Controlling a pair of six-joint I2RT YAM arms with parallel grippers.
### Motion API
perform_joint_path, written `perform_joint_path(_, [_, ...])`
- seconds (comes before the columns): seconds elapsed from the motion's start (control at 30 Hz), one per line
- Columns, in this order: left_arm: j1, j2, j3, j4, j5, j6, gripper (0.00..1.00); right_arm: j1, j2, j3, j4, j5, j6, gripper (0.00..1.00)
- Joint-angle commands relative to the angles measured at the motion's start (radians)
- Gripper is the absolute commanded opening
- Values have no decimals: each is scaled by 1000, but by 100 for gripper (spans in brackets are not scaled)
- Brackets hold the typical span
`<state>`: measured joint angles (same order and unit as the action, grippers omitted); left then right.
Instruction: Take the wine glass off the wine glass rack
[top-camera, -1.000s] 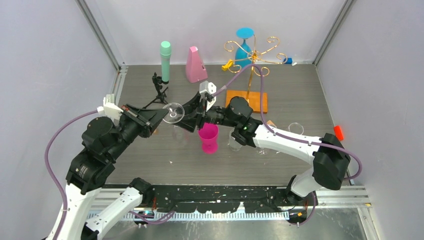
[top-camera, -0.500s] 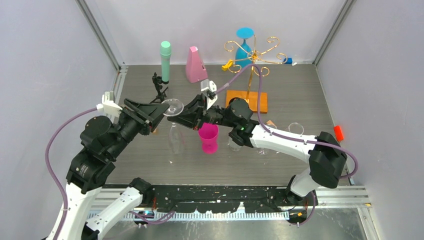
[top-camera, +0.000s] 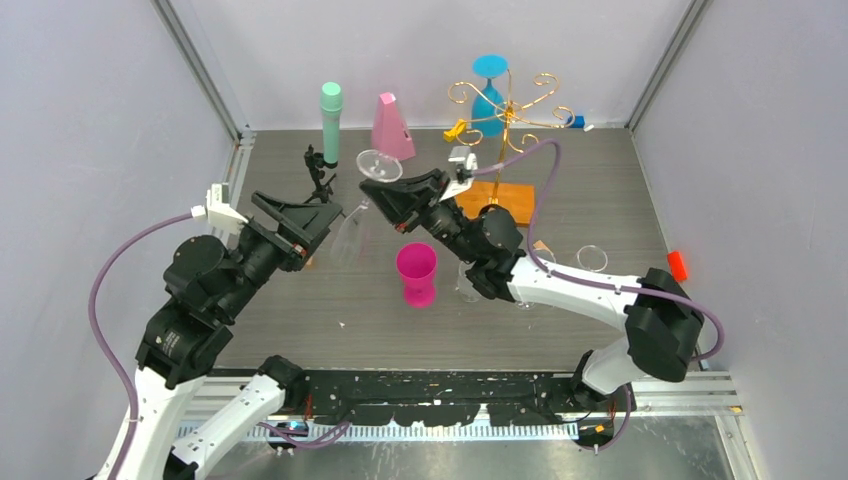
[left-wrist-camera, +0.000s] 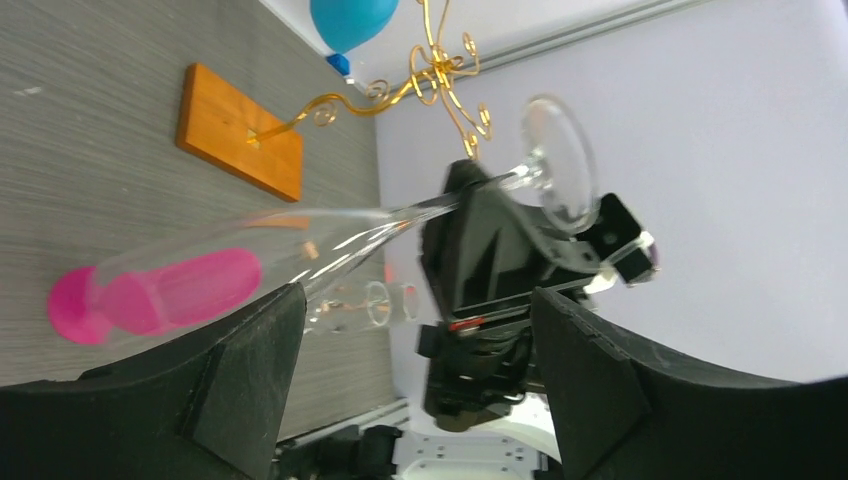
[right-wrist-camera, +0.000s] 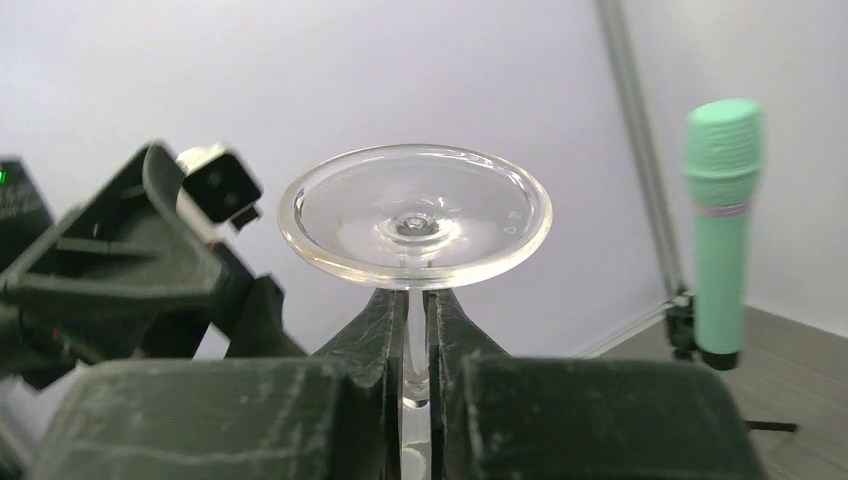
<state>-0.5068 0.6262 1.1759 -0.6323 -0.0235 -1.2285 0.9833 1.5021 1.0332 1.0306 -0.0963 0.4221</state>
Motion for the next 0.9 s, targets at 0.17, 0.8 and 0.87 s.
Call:
perform_joint_path(0.17, [-1,19,-13,102,54,174,88,-3,-205,-39,176,467,75,0])
perform_joint_path(0.8, [-1,50,-48,388,273,83,63,-3,-264,-42,3,591,397,0])
perform_joint_path(0.87, [-1,50,-59,415,279,71,60,-3,-267,-48,-6,590,432,0])
